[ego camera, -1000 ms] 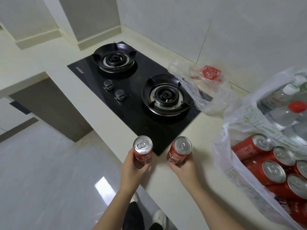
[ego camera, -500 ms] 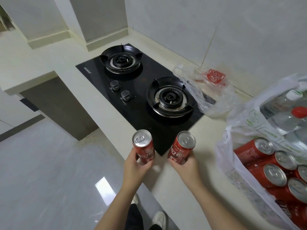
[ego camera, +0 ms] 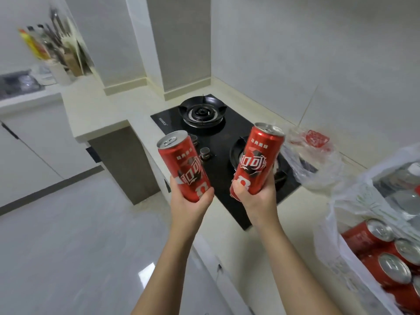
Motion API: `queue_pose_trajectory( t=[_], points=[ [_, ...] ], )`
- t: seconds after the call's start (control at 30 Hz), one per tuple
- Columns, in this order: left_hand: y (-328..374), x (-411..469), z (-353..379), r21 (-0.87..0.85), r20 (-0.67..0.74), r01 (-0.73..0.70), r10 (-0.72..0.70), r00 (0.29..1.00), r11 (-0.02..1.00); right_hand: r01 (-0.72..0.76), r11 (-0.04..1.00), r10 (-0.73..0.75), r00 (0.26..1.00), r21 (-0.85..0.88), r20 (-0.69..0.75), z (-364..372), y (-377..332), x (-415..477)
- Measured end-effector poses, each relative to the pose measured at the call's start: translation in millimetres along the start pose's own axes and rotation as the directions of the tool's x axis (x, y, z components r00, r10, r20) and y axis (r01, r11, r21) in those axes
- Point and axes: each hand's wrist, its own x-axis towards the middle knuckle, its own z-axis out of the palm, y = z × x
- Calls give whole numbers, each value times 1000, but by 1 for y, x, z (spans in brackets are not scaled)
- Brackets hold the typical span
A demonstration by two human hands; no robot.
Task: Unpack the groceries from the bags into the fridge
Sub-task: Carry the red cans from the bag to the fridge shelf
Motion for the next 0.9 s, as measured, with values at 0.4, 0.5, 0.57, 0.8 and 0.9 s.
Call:
queue_pose_trajectory(
  t=[0.4,0.5,0.57,0.8,0.9],
  points=[
    [64,-9,-155,-70,-259,-58,38,965,996,-55,981,4,964,184,267,139,-36,-40],
    [69,-16,-196,-9,-347,-29,24,938,1000,-61,985,4,943,161,333,179,-44,-57],
    [71,-22,-223,-3,-400,-15,13,916,1000,-67,985,2,925,157,381,205,-49,-70],
    [88,-51,-314,20,-604,-48,51,795,999,-76,981,-30,847,176,530,287,-62,-114],
    [94,-67,-350,48,-678,-73,86,730,996,-90,980,-39,790,179,611,321,-69,-134]
  ],
)
